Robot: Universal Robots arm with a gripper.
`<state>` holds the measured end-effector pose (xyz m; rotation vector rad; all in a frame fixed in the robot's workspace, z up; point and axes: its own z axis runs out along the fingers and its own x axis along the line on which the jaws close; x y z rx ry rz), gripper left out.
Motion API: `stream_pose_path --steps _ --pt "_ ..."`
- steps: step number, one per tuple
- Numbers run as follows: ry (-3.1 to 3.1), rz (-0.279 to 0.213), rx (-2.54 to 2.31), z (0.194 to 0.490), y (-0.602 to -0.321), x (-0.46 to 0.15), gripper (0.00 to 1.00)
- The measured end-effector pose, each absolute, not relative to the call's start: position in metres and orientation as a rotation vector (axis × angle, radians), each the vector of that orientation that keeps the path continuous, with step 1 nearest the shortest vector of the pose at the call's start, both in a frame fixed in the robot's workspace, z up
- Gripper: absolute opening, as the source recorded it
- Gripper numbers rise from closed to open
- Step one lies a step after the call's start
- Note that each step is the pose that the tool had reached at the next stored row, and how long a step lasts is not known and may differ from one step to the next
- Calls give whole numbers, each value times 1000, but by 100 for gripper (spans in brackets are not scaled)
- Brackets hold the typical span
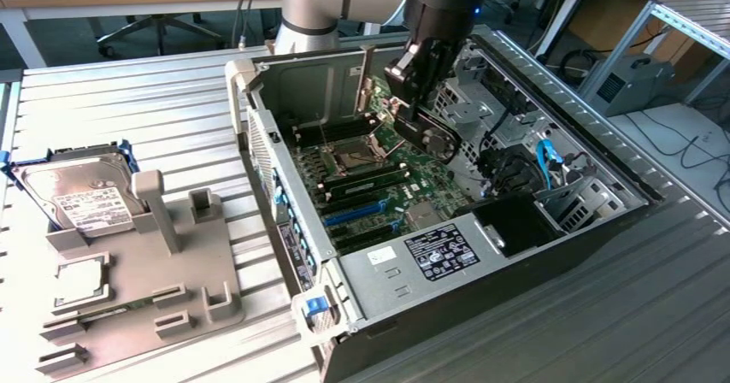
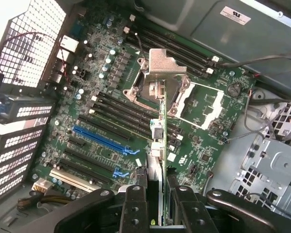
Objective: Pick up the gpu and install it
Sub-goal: 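Insert the gpu into the slot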
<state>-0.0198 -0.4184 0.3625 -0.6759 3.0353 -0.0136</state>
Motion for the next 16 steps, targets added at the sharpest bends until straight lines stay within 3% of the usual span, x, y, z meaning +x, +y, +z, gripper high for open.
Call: stream_pose_path --steps 16 --pt "3006 -12 -796 362 -418 -20 26"
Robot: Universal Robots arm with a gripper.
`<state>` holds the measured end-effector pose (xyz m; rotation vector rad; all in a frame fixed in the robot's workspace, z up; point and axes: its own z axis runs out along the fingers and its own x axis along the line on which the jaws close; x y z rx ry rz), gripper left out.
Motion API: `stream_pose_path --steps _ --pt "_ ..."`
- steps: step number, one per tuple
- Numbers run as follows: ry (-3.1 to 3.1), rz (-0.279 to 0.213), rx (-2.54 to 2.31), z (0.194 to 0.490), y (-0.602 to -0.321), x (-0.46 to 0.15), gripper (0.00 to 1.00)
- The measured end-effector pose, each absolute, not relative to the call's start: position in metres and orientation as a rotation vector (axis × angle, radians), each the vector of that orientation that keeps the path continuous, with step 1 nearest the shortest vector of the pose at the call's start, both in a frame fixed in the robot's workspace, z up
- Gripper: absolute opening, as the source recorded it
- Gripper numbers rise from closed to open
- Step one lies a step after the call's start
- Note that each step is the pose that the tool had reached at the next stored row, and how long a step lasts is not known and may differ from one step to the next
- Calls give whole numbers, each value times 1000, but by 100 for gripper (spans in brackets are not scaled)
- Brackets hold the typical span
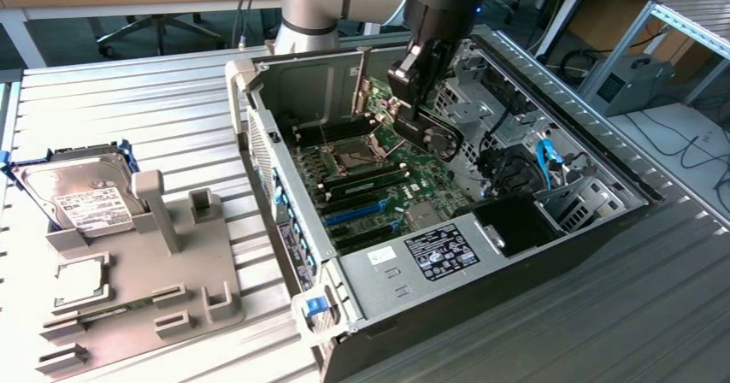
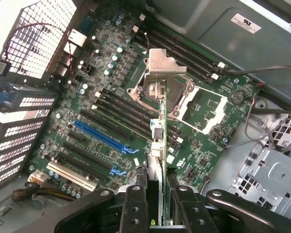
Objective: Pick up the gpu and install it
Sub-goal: 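Insert the gpu into the slot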
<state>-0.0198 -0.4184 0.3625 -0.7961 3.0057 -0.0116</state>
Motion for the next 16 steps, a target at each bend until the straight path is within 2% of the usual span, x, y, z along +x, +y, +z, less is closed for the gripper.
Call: stream_pose_path --steps 16 --pt "2972 -10 -914 362 -418 -20 26"
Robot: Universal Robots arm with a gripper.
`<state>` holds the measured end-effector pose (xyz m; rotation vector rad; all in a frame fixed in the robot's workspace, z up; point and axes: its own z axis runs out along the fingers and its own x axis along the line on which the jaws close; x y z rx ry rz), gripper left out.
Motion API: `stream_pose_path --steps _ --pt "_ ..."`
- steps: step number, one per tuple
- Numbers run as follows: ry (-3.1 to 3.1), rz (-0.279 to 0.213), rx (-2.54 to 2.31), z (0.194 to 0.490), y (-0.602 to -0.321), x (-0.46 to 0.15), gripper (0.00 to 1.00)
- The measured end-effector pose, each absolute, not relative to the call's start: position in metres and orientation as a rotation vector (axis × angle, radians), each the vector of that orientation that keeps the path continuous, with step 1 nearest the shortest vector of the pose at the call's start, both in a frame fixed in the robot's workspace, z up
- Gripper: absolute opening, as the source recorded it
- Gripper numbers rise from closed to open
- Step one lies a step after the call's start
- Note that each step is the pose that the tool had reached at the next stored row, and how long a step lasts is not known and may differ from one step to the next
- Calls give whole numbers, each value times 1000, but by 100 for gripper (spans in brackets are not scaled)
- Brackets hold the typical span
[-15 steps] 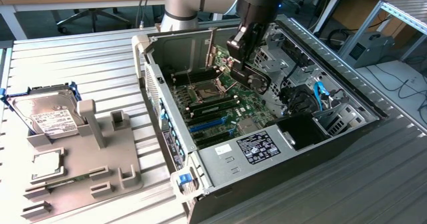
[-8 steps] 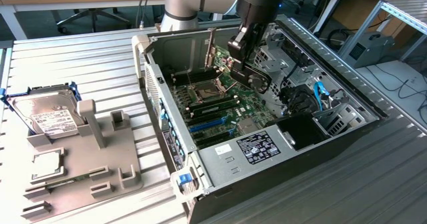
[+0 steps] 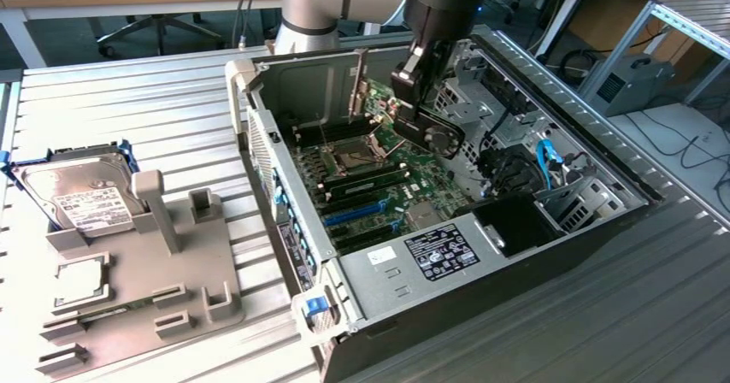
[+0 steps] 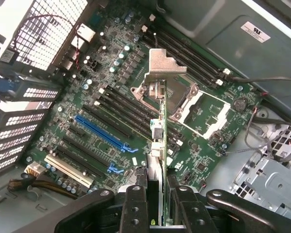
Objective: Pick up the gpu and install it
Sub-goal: 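Insert the gpu into the slot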
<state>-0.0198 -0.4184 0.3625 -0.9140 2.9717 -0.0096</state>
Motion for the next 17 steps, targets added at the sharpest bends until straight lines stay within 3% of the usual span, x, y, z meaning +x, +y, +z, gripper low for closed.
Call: stream_pose_path --steps 17 --pt "2937 -8 -1020 362 -418 -20 26"
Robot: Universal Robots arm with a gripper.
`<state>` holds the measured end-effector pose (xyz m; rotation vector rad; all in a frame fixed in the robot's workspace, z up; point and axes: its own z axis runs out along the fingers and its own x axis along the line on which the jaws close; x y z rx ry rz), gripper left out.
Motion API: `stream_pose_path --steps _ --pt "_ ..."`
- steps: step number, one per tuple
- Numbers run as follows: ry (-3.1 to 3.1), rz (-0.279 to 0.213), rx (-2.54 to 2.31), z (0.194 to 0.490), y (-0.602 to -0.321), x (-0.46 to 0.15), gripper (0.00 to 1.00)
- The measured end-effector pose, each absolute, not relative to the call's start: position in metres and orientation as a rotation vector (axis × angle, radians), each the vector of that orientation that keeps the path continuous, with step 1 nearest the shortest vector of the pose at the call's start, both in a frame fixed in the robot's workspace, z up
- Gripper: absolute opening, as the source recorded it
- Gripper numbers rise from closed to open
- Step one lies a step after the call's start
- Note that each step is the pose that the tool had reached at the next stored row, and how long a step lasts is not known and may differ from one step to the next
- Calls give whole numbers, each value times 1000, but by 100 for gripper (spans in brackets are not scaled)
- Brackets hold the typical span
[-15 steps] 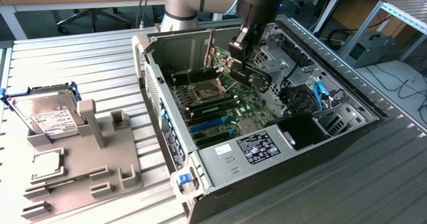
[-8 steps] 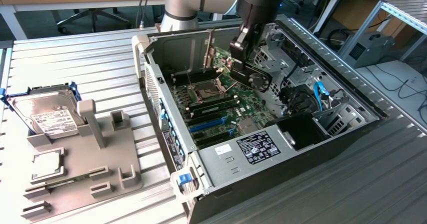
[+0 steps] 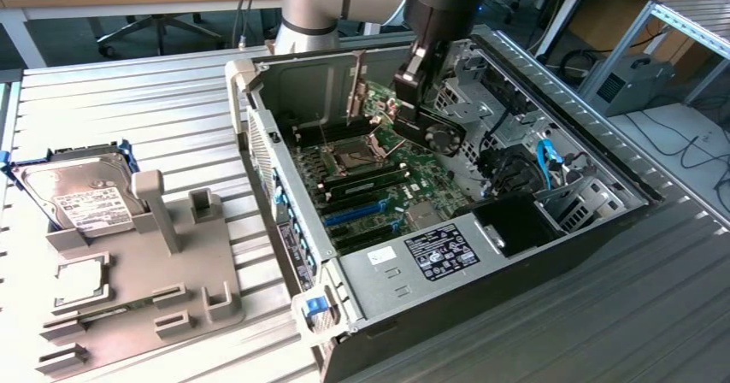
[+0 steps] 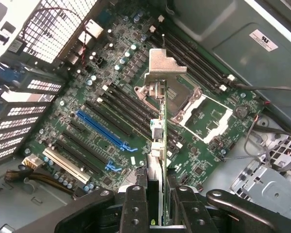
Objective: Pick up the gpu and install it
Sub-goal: 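Insert the gpu into the slot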
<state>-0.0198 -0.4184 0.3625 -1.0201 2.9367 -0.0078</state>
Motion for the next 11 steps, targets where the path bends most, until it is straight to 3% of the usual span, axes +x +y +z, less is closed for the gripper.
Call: stream_pose_path --steps 11 --pt "2913 -7 -1085 362 -418 -20 26"
